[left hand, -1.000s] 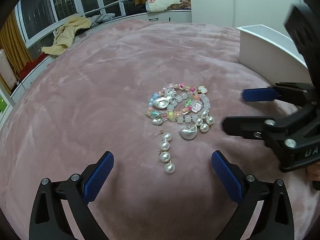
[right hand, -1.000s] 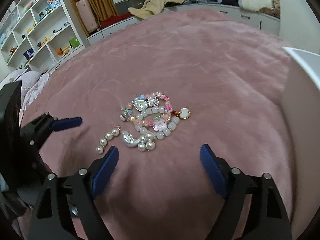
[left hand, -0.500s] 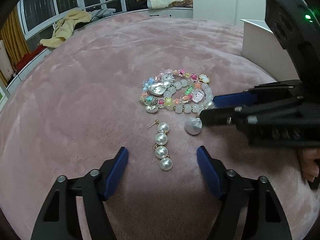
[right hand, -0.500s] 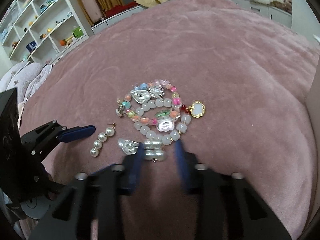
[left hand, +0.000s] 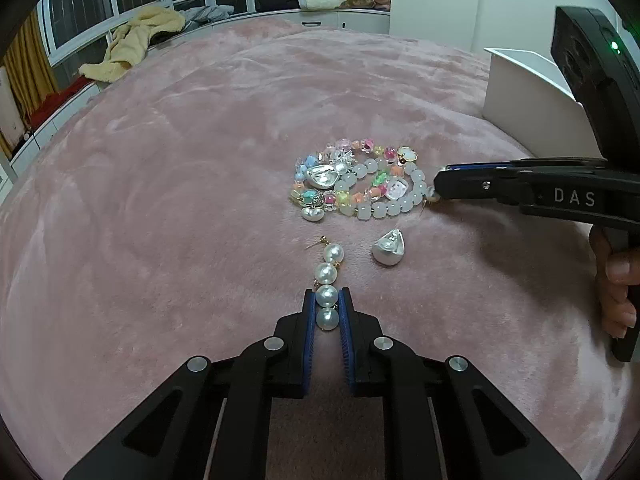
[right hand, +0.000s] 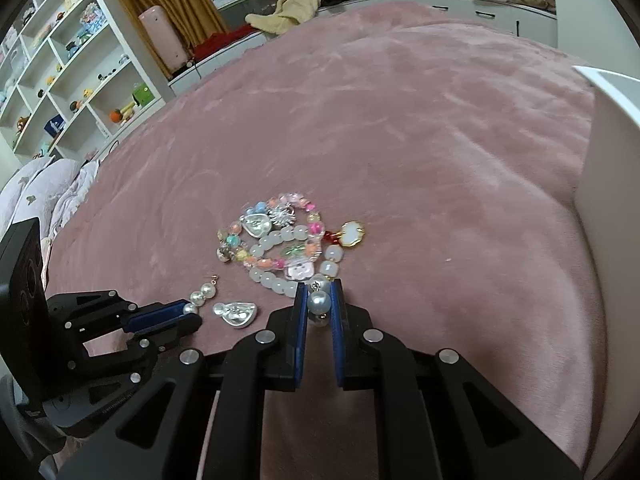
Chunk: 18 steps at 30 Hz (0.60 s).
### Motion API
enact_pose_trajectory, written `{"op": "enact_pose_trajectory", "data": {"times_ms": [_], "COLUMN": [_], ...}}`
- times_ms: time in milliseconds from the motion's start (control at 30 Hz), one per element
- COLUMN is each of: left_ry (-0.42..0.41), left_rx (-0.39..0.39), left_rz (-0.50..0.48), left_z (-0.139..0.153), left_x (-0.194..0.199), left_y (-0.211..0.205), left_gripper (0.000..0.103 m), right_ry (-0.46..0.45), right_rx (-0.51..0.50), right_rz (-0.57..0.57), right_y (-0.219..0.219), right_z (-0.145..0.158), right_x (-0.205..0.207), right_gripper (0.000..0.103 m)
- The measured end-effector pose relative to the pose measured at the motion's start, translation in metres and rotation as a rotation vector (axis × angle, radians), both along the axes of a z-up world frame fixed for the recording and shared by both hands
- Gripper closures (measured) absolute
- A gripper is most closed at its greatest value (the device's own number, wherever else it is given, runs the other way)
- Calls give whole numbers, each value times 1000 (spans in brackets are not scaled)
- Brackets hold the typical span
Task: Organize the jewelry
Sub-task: 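Carry the pearl earrings with the right tool into the white box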
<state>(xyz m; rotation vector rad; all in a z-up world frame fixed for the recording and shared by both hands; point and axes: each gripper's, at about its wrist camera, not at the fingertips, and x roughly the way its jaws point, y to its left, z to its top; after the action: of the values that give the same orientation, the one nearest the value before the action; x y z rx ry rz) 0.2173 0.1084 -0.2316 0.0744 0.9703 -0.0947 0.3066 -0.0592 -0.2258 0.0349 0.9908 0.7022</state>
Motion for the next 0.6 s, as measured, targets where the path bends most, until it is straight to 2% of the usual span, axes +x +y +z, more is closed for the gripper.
{"op": "enact_pose_trajectory", "data": {"times_ms": [300,600], "left_ry": [-14,-59], "left_rx": [13,1], "left_rz": [0,11], "left_z": [16,51], "left_x": [-11,-28], "left_y": [-4,-8], "left_gripper": [87,86], "right_ry": [-19,-67], "right_rx": [29,-58], "right_rz": [-25,-24], "right_y": [-13,-16], "right_z": [17,47], "right_x": [-6,-31], "right_gripper": [91,91]}}
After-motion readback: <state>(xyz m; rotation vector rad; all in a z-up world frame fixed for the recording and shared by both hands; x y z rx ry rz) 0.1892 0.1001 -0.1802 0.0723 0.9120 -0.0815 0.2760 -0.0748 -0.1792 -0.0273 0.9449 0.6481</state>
